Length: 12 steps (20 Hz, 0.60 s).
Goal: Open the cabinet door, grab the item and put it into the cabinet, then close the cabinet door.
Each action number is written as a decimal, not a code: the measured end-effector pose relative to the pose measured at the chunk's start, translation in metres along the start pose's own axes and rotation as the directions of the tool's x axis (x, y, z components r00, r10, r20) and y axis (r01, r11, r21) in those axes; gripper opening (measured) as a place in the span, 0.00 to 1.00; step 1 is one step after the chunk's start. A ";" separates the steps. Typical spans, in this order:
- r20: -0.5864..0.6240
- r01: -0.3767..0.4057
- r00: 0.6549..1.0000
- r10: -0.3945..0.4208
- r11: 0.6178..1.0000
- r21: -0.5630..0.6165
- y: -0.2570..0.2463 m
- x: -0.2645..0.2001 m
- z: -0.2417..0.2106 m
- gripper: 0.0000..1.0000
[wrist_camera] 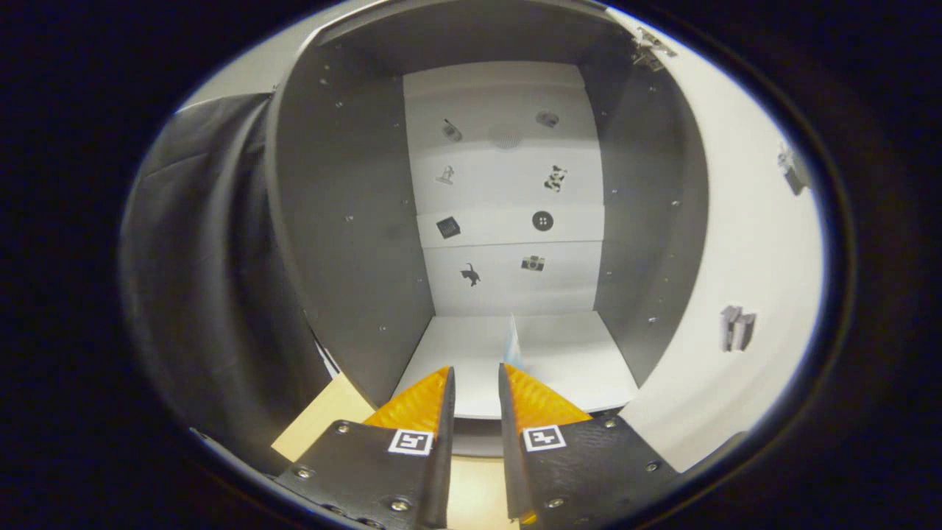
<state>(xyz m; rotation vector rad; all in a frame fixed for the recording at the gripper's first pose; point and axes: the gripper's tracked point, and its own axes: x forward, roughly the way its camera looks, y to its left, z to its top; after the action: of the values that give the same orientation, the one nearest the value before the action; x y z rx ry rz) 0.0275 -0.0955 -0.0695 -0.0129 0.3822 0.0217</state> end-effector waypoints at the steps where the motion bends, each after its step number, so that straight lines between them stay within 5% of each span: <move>1: 0.026 0.013 1.000 -0.012 1.000 -0.003 -0.001 -0.012 0.001 0.30; 7: 0.146 0.136 0.981 -0.129 0.990 -0.042 -0.020 -0.094 -0.002 0.30; 12: 0.167 0.247 0.953 -0.251 0.968 0.047 -0.049 -0.174 -0.016 0.30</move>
<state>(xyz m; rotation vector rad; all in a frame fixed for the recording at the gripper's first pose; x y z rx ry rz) -0.1389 -0.1481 -0.0186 -0.0335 0.2056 -0.2310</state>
